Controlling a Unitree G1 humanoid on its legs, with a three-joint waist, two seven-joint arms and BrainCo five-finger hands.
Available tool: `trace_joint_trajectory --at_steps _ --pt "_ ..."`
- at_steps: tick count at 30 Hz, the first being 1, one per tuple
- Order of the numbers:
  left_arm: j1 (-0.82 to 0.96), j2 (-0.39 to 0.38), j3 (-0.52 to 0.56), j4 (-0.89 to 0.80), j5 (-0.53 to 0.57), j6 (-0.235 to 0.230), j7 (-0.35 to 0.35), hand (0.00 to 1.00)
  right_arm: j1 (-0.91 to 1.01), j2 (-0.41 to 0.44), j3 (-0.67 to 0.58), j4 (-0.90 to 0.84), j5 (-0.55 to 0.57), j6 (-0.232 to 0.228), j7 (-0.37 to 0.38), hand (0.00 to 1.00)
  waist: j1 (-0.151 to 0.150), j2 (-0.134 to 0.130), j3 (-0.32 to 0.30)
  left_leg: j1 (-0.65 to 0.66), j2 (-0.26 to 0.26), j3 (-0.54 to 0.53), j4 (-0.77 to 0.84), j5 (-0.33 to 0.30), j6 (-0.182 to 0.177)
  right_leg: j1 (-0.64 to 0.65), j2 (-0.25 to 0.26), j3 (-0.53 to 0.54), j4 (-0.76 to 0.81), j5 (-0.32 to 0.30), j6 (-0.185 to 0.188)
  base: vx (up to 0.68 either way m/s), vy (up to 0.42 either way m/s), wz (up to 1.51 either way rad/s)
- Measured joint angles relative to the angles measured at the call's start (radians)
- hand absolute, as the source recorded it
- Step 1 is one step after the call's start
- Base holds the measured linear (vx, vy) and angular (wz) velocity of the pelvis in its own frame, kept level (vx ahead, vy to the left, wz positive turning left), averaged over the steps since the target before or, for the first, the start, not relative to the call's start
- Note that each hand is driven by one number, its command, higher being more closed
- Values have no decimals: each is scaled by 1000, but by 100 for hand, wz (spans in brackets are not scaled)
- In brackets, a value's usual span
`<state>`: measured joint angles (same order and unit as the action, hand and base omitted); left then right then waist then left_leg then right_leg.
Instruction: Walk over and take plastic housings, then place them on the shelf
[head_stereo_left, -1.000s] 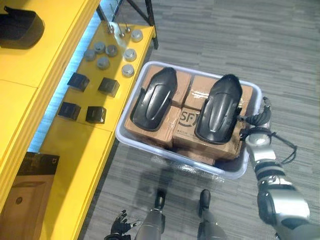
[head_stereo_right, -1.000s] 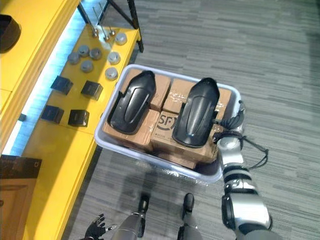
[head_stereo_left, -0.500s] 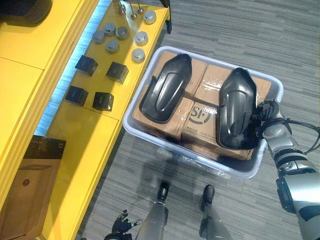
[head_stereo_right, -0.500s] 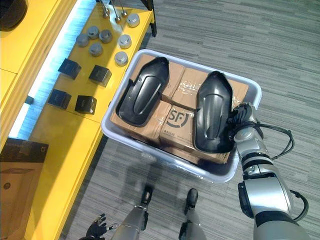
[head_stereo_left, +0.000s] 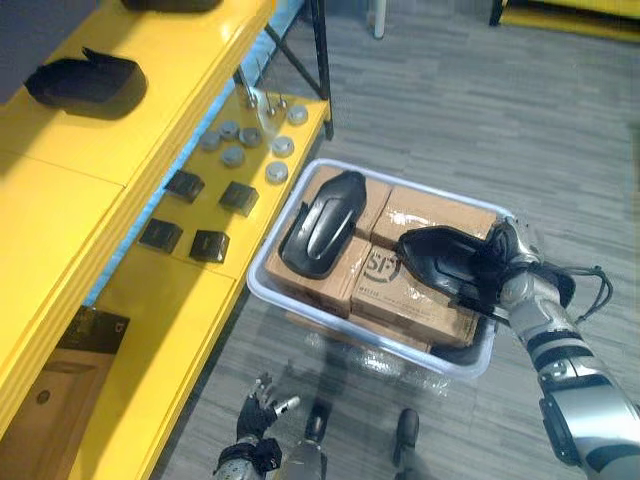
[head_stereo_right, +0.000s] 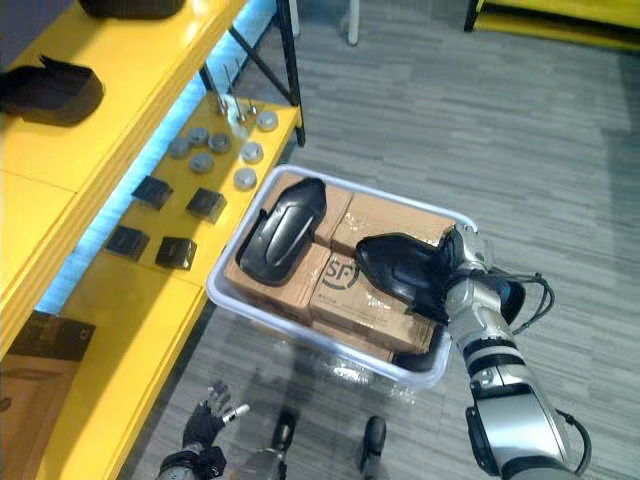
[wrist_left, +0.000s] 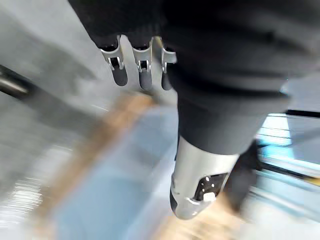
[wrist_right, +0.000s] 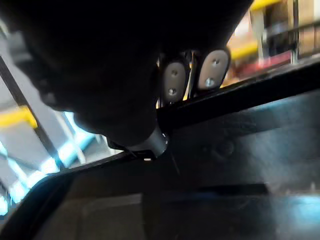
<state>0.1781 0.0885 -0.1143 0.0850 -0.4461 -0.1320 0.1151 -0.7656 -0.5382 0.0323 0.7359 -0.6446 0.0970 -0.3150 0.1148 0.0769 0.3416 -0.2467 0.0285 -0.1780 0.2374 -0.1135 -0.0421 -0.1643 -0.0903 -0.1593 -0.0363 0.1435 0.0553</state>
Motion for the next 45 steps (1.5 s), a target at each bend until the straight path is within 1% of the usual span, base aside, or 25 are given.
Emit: trace_joint_trajectory --at_steps 1,2,3,4,8,11,13,15,16,17,18,19,20,22,23,25,28,29,30,32,35,37,40,44,45 --pt "20 -2 9 -93 16 1 14 0 51 26 -17 -53 -12 -1 -11 100 -3 0 -34 26 0 -1 -18 5 0 26 0 -4 -17 0 0 135 -25 5" --pt "18 -5 13 -150 45 -1 28 0 89 51 -21 -88 -12 -1 -22 100 -4 -1 -60 52 1 -3 -33 15 -3 52 0 -12 -29 0 0 128 -32 6" --pt "14 -6 12 -172 52 -2 35 0 104 61 -21 -103 -12 -1 -24 100 -5 0 -71 63 1 -5 -39 19 -2 63 0 -15 -33 0 0 76 -37 10" --pt "7 -7 9 -208 83 -6 49 0 126 84 -21 -123 -12 -1 -31 100 -8 -4 -100 74 1 -9 -53 24 -2 77 0 -18 -46 0 0 55 -30 8" --pt "-38 -23 -56 -249 128 -16 87 0 140 135 -21 -141 -12 -3 -60 100 -14 -10 -149 110 6 -16 -94 46 -4 98 1 -26 -46 -1 0 27 -33 8" --pt "-76 -27 -145 -239 113 -23 101 0 144 181 -21 -174 -11 -3 -79 100 -16 -20 -170 138 8 -17 -120 61 -5 115 0 -28 -46 -1 -1 -23 -33 3" --pt "-138 -27 -236 -168 34 -36 108 0 146 237 -19 -229 -8 -3 -106 100 -20 -25 -193 150 12 -17 -145 63 -6 115 0 -28 -46 -2 -2 -79 -36 2" --pt "-187 -30 -290 -98 -3 -38 116 0 146 282 -16 -269 -6 -2 -123 100 -24 -31 -202 159 16 -15 -165 69 -8 115 0 -28 -46 -1 -3 -77 -33 -2" --pt "-230 -33 -331 -34 -46 -39 123 0 146 338 -8 -313 12 -2 -144 100 -26 -41 -211 167 21 -11 -178 73 -10 114 4 -24 -46 -1 -4 -70 -37 -8" --pt "-253 -35 -352 -5 -87 -40 129 0 147 375 -7 -344 15 -1 -164 100 -29 -49 -217 169 23 -8 -183 74 -10 112 7 -21 -47 -1 -4 -64 -39 -12" --pt "-265 -37 -362 9 -104 -40 133 0 147 399 -5 -365 15 -1 -175 100 -30 -54 -222 168 26 -4 -184 74 -11 108 9 -17 -47 -1 -4 -33 -34 -17" --pt "-294 -39 -386 40 -151 -45 149 0 147 438 22 -412 18 -1 -214 100 -32 -65 -236 168 31 6 -189 76 -14 101 13 -10 -47 2 -8 -20 -45 -21" --pt "-312 -44 -394 62 -171 -48 161 0 147 466 43 -451 26 -1 -239 100 -34 -72 -249 167 37 14 -193 79 -18 94 17 -2 -47 6 -12 -4 -46 -21" --pt "-328 -46 -396 79 -181 -50 171 0 147 489 70 -489 43 -1 -265 100 -38 -76 -255 174 42 23 -198 82 -22 93 20 8 -47 10 -18 17 -35 -20" --pt "-348 -47 -396 96 -181 -51 190 0 147 514 101 -523 54 -2 -289 100 -43 -79 -258 183 46 38 -200 83 -24 94 24 16 -47 12 -20 21 -31 -24" --pt "-373 -51 -397 105 -180 -52 211 0 150 530 140 -555 55 -3 -305 100 -52 -79 -260 186 47 44 -199 82 -24 94 26 21 -47 13 -21 16 -22 -18" --pt "-413 -61 -391 111 -168 -55 254 0 190 546 202 -592 56 -9 -313 100 -51 -81 -265 199 53 70 -201 81 -27 95 31 43 -47 14 -22 17 -7 -19" --pt "-425 -63 -387 112 -157 -56 272 0 214 547 233 -608 58 -15 -312 100 -56 -82 -271 199 55 72 -201 80 -28 95 32 44 -47 14 -22 25 -13 -14" --pt "-427 -67 -380 117 -156 -56 283 0 223 548 245 -611 58 -25 -314 100 -58 -82 -274 200 56 74 -201 80 -28 95 33 45 -47 14 -22 23 -14 -5" --pt "-427 -67 -369 128 -137 -65 314 0 232 552 272 -612 67 -40 -309 100 -73 -84 -278 202 58 76 -201 79 -29 95 36 49 -47 14 -22 11 -4 -6" --pt "-430 -68 -331 128 -138 -72 343 0 259 558 333 -612 100 -60 -301 100 -75 -92 -287 215 63 99 -202 76 -33 98 42 69 -48 16 -25 2 -2 -21" --pt "-446 -70 -281 128 -138 -83 374 0 292 559 379 -644 129 -86 -289 100 -87 -95 -296 215 67 99 -202 74 -36 98 44 70 -48 17 -27 1 1 -2" --pt "-459 -69 -233 124 -140 -112 403 0 295 559 415 -655 161 -126 -282 100 -93 -96 -300 218 72 101 -202 71 -40 98 48 72 -48 20 -30 -8 -1 -1" --pt "-459 -62 -204 95 -141 -132 438 0 296 560 448 -672 190 -154 -276 100 -90 -100 -303 228 81 117 -203 66 -47 99 60 90 -53 24 -37 -24 -6 -13" --pt "-459 -63 -194 80 -140 -135 453 0 298 559 456 -678 197 -159 -276 100 -94 -100 -304 230 85 123 -203 65 -48 99 63 93 -53 25 -38 -16 -10 -13"
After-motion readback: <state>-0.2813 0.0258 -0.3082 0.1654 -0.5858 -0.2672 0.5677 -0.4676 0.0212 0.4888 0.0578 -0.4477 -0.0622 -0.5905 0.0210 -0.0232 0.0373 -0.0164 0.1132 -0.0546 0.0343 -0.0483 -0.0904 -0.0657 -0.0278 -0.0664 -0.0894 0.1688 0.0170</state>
